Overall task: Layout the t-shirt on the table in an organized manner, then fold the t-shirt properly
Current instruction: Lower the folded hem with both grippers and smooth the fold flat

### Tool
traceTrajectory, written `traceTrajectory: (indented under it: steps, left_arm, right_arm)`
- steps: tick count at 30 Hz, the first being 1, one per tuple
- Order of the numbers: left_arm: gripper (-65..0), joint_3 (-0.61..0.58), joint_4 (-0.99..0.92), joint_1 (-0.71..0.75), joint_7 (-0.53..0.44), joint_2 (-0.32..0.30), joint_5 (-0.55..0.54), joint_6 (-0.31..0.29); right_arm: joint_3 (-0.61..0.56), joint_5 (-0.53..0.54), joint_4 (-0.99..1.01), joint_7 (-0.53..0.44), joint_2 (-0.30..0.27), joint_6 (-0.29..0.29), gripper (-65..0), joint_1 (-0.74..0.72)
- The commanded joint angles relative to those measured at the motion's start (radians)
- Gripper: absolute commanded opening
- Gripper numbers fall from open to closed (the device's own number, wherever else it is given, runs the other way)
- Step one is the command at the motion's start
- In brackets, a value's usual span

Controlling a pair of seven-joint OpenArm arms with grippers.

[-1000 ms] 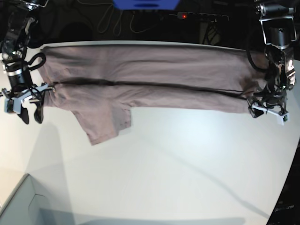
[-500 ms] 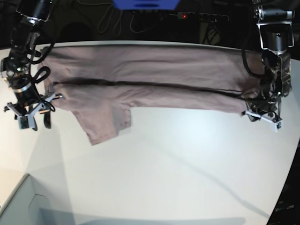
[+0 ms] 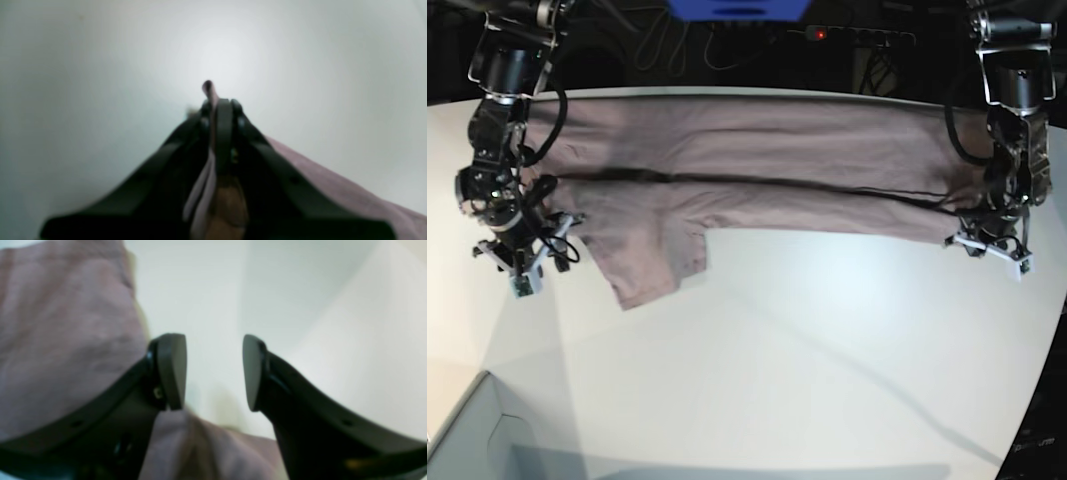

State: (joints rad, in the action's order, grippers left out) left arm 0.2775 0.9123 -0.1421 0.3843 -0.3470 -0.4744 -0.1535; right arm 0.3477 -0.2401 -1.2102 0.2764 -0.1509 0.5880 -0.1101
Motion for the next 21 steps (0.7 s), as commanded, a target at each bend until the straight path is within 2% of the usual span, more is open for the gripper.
traceTrajectory:
  steps: [1, 5, 10, 13, 18, 21]
  left_arm:
    - [-64.1, 0.004, 0.018, -0.018, -0.023, -0.017, -0.002, -0.001]
    - [-64.1, 0.004, 0.018, -0.02, -0.023, -0.017, -0.002, -0.001]
    - [-64.1, 0.002, 0.018, -0.02, -0.023, -0.014, -0.002, -0.001]
    - [-64.1, 0.002, 0.018, -0.02, -0.023, -0.013, -0.002, -0.001]
    - [-64.1, 0.006, 0.018, -0.021, -0.025, -0.011, -0.005, -0.001]
    - [-64.1, 0.006, 0.018, -0.041, -0.026, -0.011, -0.007, -0.001]
  right_arm:
    - [-0.017, 0.008, 0.002, -0.019, -0.009, 0.011, -37.1, -0.026]
    - [-0.065, 0.008, 0.043, -0.019, -0.009, 0.011, -35.9, -0.029]
    - [-0.091, 0.008, 0.143, -0.019, -0.009, 0.011, -25.5, -0.07]
    - [-0.091, 0.008, 0.195, -0.019, -0.011, 0.011, -22.5, -0.093]
    - [-0.097, 0.008, 0.201, -0.026, -0.006, 0.011, -23.7, -0.095]
    - [-0.163, 0.008, 0.206, -0.027, -0.009, 0.013, -32.1, -0.096]
